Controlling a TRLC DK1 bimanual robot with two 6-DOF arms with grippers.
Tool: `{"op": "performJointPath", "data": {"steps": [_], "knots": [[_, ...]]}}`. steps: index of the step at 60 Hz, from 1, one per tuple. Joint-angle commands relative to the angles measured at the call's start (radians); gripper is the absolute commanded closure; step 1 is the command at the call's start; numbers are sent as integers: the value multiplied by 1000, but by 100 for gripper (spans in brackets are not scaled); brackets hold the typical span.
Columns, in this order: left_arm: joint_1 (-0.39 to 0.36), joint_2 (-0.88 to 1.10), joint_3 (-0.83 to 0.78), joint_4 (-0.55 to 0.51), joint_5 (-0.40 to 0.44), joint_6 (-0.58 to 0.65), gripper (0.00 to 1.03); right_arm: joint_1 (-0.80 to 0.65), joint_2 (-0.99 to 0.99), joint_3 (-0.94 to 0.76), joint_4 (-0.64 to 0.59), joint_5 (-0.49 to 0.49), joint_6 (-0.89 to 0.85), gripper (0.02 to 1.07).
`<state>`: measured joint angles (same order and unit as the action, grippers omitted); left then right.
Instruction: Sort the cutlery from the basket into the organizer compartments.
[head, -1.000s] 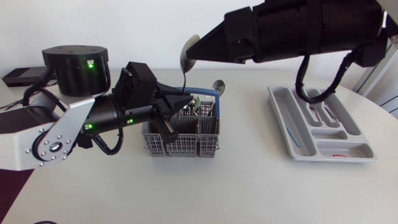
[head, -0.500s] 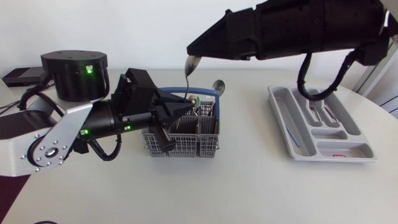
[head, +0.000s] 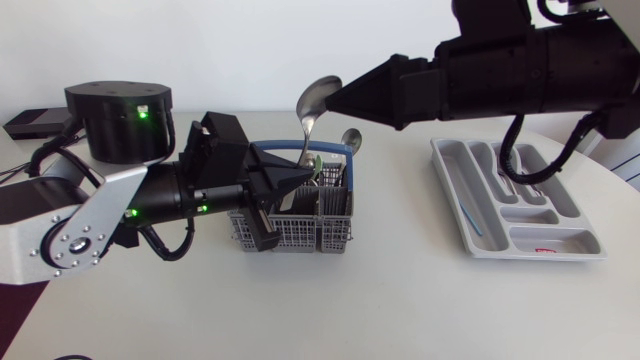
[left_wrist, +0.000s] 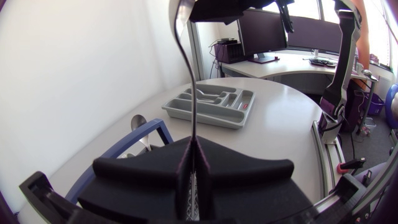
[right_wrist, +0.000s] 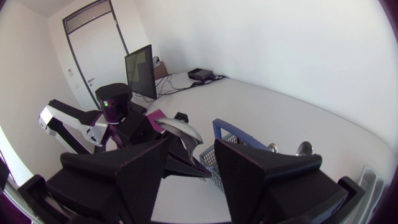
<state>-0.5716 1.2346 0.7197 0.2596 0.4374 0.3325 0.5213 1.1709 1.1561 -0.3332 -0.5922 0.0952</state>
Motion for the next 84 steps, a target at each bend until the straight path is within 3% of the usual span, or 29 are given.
{"op": "performJointPath", "data": {"steps": [1, 12, 34, 53, 72, 84], "knots": [[-5, -15, -16, 3, 11, -13, 100, -4, -11, -9, 13, -8, -18, 50], [3, -17, -12, -3, 18, -15, 100, -6, -36, -26, 23, 0, -26, 50], [96, 2, 67, -42, 202, -118, 100, -26, -112, -165, 72, 20, -101, 46], [93, 103, 161, -60, 213, -236, 100, 42, -100, -251, 164, 178, -114, 46], [79, 189, 239, -85, 296, -293, 100, 49, -13, -256, 244, 183, -130, 49], [72, 223, 261, -91, 299, -311, 100, 55, 24, -240, 283, 256, -123, 53]]}}
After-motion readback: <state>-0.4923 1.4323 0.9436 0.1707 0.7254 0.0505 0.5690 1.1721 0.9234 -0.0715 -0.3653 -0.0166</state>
